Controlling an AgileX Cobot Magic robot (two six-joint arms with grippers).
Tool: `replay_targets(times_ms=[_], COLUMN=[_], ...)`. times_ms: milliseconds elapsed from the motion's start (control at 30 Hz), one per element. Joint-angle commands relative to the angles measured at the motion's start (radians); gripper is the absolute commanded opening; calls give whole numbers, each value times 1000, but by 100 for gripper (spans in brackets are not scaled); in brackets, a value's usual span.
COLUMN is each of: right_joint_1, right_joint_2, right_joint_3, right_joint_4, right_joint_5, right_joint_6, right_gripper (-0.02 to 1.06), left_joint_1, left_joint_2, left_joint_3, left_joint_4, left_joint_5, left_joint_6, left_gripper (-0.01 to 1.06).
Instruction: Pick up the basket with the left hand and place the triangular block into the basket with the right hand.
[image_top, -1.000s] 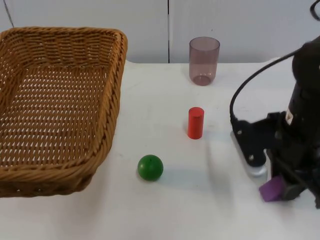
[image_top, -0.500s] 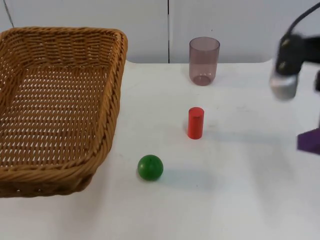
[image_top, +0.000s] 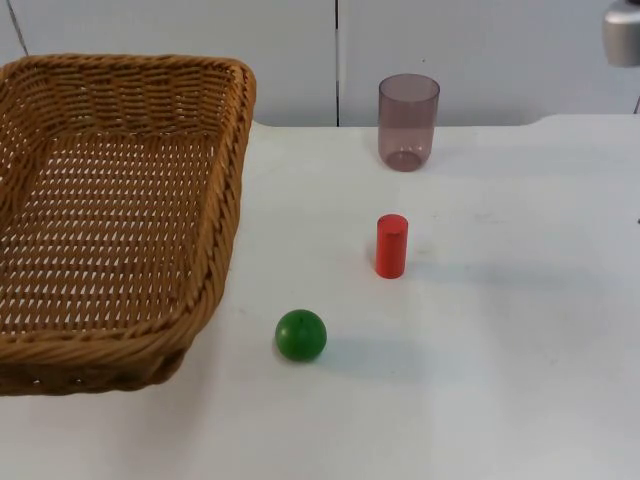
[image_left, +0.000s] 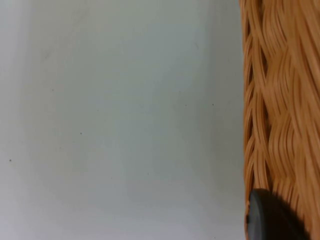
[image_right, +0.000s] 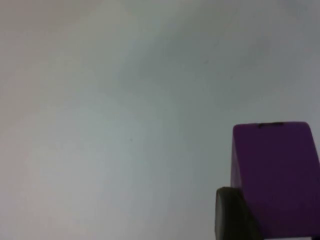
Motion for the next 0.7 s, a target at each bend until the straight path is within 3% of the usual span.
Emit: replay_targets(times_ms=[0,167,400,667], right_joint_1=[5,13,112,245], right_joint_2=[-10,26,179,464], right_joint_3=[-4,-138,-394,-832], right_joint_4=[3,125,137,137], right_joint_5=[-15,-18,43,139], right_joint_6=[39,44,44,65], right_gripper=[0,0,0,0], left_joint_1=[2,2,2,2], left_joint_2=[-9,-9,-9,-9], left_joint_3=[-2,-2,-2,-2], left_joint_4=[-19,-19,-17,-17], left_joint_5=[4,4,4,4], left_joint_6=[0,0,0,0], left_gripper=[0,0,0,0])
